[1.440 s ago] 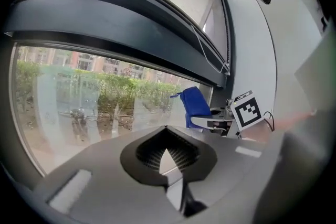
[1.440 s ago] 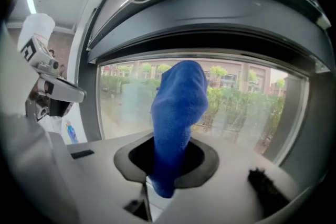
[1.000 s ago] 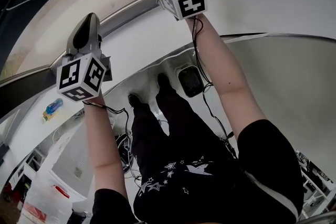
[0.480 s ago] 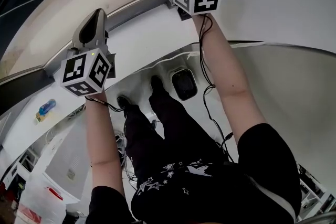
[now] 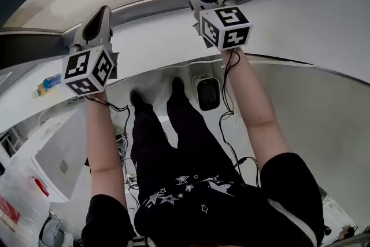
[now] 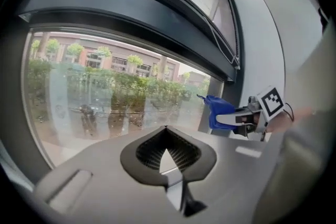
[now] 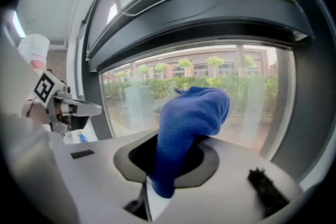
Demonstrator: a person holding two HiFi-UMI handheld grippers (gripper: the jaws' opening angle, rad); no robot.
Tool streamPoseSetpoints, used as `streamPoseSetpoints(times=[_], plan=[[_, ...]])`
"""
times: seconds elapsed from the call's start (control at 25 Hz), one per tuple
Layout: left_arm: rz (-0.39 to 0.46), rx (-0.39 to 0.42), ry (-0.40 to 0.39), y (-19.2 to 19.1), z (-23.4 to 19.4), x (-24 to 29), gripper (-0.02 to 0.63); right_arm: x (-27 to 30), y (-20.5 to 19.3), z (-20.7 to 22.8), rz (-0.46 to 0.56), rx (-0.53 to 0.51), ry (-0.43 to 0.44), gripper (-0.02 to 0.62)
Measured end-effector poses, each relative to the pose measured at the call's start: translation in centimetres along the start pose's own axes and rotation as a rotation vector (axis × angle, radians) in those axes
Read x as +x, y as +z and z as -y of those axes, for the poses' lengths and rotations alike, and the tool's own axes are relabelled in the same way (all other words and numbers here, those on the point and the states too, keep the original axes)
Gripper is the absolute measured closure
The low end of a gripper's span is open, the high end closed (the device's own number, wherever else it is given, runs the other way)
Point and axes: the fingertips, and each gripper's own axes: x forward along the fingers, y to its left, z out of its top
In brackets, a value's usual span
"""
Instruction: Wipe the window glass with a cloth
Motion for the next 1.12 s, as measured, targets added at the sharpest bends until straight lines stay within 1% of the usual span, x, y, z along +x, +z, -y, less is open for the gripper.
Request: streamPoseSetpoints(times=[0.12, 0.28, 0.4, 0.52, 0.6, 0.68, 0.84, 0.92, 1.0, 1.12], plan=[[0.012, -0.035, 0.087, -0.2, -5.2, -2.9, 0.598, 3.3, 0.4, -8.1, -0.005, -0.045, 0.147, 0.523], [0.027, -0.069, 0.153, -0.7, -10.5, -7.0, 0.598, 7.3, 0.1, -19.4, -0.039, -0.153, 0.35, 0.523], [0.032, -0.085, 0.204, -1.2, -14.4, -10.2, 0.598, 10.0, 0.3, -26.4, -0.053, -0.209, 0.461, 0.523], [0.038, -0.107, 0.256, -1.8, -17.7, -13.0, 0.598, 12.3, 0.9, -31.9, -0.047, -0.228, 0.542, 0.523], [0.042, -0.121, 0.281, -2.3, -19.4, -14.6, 0.598, 13.8, 1.2, -34.9, -0.047, -0.243, 0.583, 0.523], [0.047, -0.129, 0.29, -2.6, -20.7, -15.8, 0.598, 15.4, 1.5, -37.4, -0.05, -0.253, 0.611, 0.523], [0.058, -0.111, 0.263, -3.0, -22.5, -17.4, 0.598, 18.6, 1.9, -41.4, -0.064, -0.248, 0.626, 0.523], [0.055, -0.116, 0.27, -3.5, -23.4, -18.0, 0.598, 19.8, 1.9, -43.1, -0.073, -0.247, 0.637, 0.523], [0.053, -0.14, 0.28, -3.8, -24.3, -18.4, 0.598, 20.8, 2.0, -44.5, -0.076, -0.251, 0.65, 0.523], [0.055, -0.169, 0.284, -3.9, -24.9, -18.4, 0.598, 22.2, 2.2, -45.4, -0.088, -0.242, 0.655, 0.523]])
